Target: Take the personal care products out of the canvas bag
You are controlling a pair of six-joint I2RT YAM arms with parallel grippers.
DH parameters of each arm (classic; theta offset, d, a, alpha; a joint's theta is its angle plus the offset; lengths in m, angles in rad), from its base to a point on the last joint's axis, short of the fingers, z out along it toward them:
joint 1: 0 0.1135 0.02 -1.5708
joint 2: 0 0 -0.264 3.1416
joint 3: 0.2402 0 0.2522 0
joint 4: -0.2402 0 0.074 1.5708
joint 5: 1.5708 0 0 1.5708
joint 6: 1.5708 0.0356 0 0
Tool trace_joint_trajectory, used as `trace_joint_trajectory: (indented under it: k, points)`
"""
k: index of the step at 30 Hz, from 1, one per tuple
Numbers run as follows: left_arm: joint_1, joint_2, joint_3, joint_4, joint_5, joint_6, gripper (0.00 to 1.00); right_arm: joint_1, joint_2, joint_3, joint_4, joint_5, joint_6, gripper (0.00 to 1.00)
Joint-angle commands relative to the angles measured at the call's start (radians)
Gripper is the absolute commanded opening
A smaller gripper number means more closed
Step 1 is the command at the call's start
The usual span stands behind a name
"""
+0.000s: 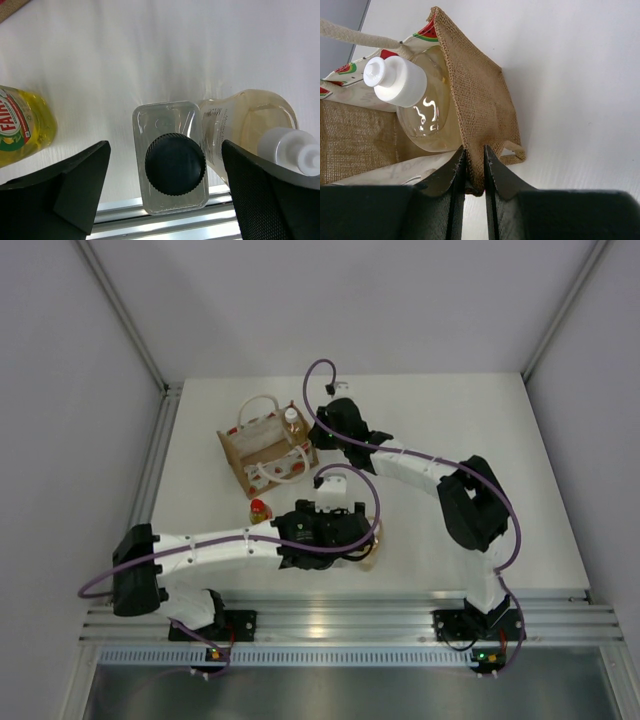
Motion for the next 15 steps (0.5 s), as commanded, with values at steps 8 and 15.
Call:
trace_joint_trajectory:
  k: [8, 15]
  points:
    - [0.009, -0.188, 0.101, 0.022, -0.161, 0.149, 0.98, 0.027, 0.025, 0.032, -0.033, -0.005, -0.005, 0.04]
    - [0.294, -0.268, 0.124, 0.021, -0.108, 0.178, 0.95, 0.026, 0.028, 0.035, -0.033, -0.039, 0.005, 0.04]
